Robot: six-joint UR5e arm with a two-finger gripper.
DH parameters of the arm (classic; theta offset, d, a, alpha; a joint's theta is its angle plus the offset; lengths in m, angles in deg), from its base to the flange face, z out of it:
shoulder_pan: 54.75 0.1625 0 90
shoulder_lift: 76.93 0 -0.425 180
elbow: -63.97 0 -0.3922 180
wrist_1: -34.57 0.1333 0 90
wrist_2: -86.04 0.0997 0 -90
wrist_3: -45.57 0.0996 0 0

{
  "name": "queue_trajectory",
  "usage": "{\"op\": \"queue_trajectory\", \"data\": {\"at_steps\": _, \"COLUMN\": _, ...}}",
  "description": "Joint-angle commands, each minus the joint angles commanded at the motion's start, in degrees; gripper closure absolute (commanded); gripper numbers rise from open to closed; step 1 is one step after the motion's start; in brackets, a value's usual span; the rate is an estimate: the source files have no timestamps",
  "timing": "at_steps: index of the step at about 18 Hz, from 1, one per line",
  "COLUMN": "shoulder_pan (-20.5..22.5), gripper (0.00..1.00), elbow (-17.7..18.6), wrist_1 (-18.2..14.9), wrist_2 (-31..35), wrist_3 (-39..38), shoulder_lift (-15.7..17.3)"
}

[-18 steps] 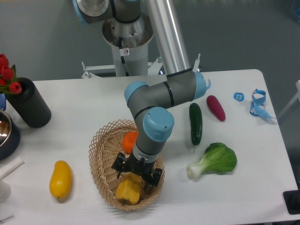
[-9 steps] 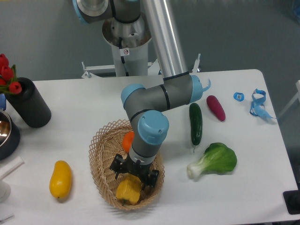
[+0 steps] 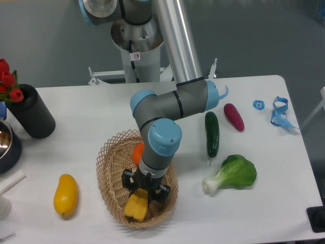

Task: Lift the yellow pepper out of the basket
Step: 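Close the gripper on the yellow bell pepper, then lift the yellow bell pepper out of the basket toward the bok choy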

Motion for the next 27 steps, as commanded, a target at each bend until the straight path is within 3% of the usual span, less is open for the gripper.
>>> {"op": "queue_trajectory", "data": {"at_steps": 2, "shoulder_pan": 0.00, "gripper": 0.57, "elbow": 0.09, "wrist_1": 0.00, "wrist_2": 0.00, "wrist_3": 0.18, "shoulder_lift": 0.18}}
{"op": "queue_trajectory", "data": {"at_steps": 9, "shoulder_pan": 0.44, "gripper": 0.58, "elbow": 0.09, "wrist_1": 0.00, "wrist_2": 0.09, "wrist_3": 0.79, "shoulder_lift": 1.85}}
{"op": "queue_trajectory", "data": {"at_steps": 14, "shoulder_pan": 3.16, "gripper": 0.58, "elbow": -0.26, "wrist_1": 0.00, "wrist_2": -0.18, "wrist_3": 0.79, "shoulder_lift": 6.41}}
{"op": "queue_trajectory", "data": {"at_steps": 19, "shoulder_pan": 6.76, "gripper": 0.58, "elbow": -4.47, "wrist_1": 0.00, "wrist_2": -0.26, "wrist_3": 0.62, "shoulder_lift": 9.23}}
{"op": "queue_trajectory", "data": {"at_steps": 27, "shoulder_pan": 14.14, "gripper": 0.58, "elbow": -13.18, "wrist_1": 0.09, "wrist_2": -3.50, "wrist_3": 0.27, "shoulder_lift": 10.55}}
